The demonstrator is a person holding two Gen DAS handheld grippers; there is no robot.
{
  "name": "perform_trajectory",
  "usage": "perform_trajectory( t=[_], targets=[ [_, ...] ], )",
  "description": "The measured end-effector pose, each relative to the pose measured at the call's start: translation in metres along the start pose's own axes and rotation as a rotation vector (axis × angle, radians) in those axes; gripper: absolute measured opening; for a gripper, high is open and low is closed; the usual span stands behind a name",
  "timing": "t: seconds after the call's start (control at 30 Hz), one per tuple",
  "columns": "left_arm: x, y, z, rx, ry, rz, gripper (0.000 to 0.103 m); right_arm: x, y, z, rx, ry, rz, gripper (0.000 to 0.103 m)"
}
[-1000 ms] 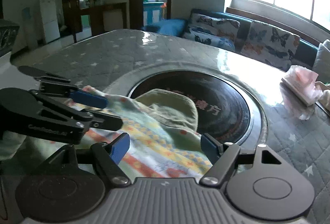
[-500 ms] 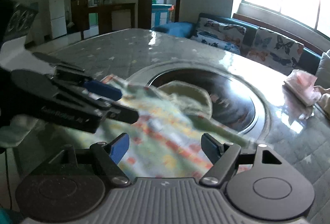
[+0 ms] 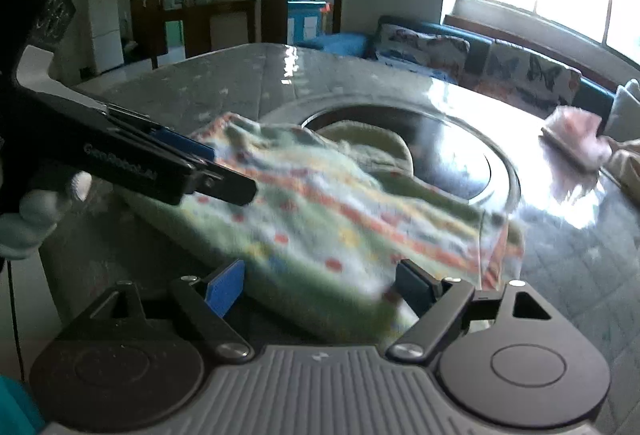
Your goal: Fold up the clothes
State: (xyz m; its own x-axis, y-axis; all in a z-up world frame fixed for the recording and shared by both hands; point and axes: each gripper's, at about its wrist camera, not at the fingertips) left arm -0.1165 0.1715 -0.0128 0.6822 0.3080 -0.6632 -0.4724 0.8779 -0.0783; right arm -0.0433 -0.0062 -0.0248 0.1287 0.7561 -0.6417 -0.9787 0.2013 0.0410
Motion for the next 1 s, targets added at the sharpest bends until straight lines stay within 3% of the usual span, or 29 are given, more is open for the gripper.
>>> perform_trajectory(
  t=[0.33, 0.5, 0.63, 0.87, 1.0],
  targets=[
    [-0.013, 0.009, -0.020, -0.036, 0.005, 0.024, 0.074, -0.016, -0.017, -0.018, 0.113, -0.009, -0.025, 0.088],
    [-0.022, 0.011, -0.022, -0.054, -0.014, 0.027, 0.077, -0.036, -0.022, -0.018, 0.141, -0.068, -0.031, 0.092],
    [-0.023, 0.012, -0.025, -0.062, -0.009, 0.032, 0.077, -0.034, -0.033, -0.028, 0.199, -0.049, -0.035, 0.092],
    [-0.038, 0.020, -0.025, -0.103, -0.041, 0.055, 0.078, -0.044, -0.023, -0.017, 0.147, -0.095, -0.044, 0.093],
    [-0.034, 0.031, -0.032, -0.135, -0.009, 0.102, 0.078, -0.033, -0.023, -0.016, 0.148, -0.084, -0.038, 0.094]
  ],
)
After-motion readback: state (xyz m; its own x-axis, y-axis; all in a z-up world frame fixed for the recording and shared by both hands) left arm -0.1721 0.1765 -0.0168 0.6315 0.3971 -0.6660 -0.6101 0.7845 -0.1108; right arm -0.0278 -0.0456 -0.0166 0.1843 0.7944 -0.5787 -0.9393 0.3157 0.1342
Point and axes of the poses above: each gripper's, at about its wrist camera, not at the fingertips, and x roughly the way its jaws point, y to its left, z to its top, and after that the axes turned 6 degrees about z, right-handed
